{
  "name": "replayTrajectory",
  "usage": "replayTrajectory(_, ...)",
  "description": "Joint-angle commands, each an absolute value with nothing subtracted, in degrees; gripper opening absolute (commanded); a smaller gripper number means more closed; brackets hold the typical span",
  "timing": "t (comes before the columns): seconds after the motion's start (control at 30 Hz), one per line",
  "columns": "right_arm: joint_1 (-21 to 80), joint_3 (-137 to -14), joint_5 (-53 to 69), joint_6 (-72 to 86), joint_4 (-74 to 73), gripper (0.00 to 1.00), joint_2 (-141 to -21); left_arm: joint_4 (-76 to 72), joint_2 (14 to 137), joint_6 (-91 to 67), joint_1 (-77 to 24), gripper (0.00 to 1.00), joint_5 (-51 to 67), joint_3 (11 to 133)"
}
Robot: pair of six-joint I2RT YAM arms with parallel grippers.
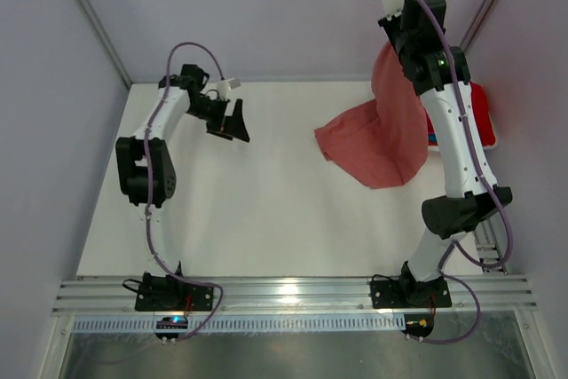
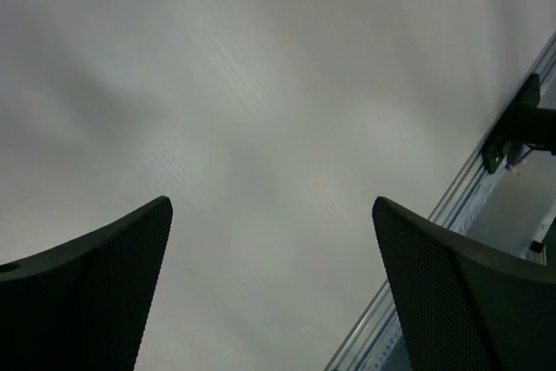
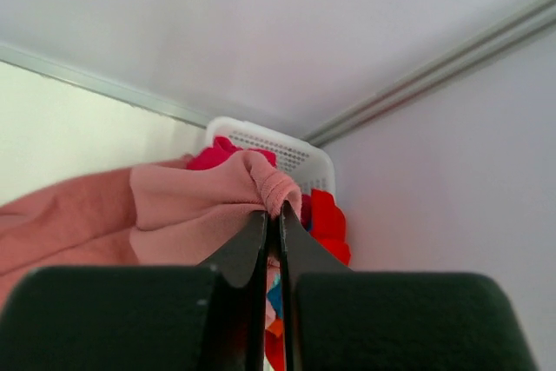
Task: Fold and stack the t-shirts
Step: Flatten the tshirt out
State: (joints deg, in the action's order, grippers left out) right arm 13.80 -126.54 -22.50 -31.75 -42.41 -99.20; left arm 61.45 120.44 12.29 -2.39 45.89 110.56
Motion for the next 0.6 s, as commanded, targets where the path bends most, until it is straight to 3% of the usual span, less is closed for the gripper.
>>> replayTrajectory(0.0, 16.60, -134.11, -20.22, -29.44, -40.87, 0.03, -102.73, 65.39, 120.31, 16.79, -8.77, 0.99, 48.08, 112.49)
replayTrajectory(0.27, 23.55, -137.71, -21.09, -28.49, -35.77, 0.03, -109.32, 58.47, 126.47, 12.31, -21.07, 0.99, 46.85, 113.47)
replayTrajectory(0.57, 25.49, -139.40, -19.86, -26.72, -35.68, 0.03, -110.39, 46.14, 132.28, 9.05, -34.27, 0.99, 33.50, 115.75)
